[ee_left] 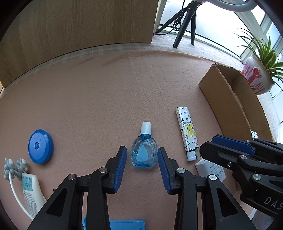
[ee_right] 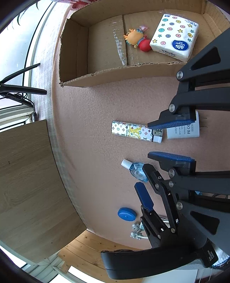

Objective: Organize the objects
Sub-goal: 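Move the left tool to the blue eye-drop bottle and close on it, then hold the eye-drop bottle in the left tool while the right tool grasps the patterned lighter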

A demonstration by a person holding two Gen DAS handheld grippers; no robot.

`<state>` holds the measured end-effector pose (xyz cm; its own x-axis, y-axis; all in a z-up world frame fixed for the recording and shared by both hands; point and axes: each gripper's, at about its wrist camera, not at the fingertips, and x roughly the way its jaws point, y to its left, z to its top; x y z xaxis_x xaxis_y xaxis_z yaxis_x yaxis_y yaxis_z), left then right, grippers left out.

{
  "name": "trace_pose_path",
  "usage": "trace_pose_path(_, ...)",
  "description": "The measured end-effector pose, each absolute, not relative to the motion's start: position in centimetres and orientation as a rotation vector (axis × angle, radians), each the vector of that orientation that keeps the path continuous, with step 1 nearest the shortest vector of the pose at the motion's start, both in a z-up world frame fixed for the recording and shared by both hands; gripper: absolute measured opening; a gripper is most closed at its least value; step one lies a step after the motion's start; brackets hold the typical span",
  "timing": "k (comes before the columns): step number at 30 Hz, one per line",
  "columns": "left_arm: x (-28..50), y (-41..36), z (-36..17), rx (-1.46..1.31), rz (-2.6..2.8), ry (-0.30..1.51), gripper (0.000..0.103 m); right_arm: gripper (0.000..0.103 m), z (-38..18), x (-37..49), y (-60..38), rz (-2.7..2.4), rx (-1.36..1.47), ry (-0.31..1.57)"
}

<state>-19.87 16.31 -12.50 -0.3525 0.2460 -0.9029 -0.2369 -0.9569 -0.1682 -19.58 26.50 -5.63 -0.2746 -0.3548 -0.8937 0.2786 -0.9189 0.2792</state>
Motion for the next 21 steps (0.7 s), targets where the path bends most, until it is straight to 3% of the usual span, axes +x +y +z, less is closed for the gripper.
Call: trace_pose_path(21, -19.5, 12.8, -12.6, -1.596, 2.419, -0.109, 0.034, 0.024, -8.9, -22.4, 25.0, -2.22, 1.716, -0.039)
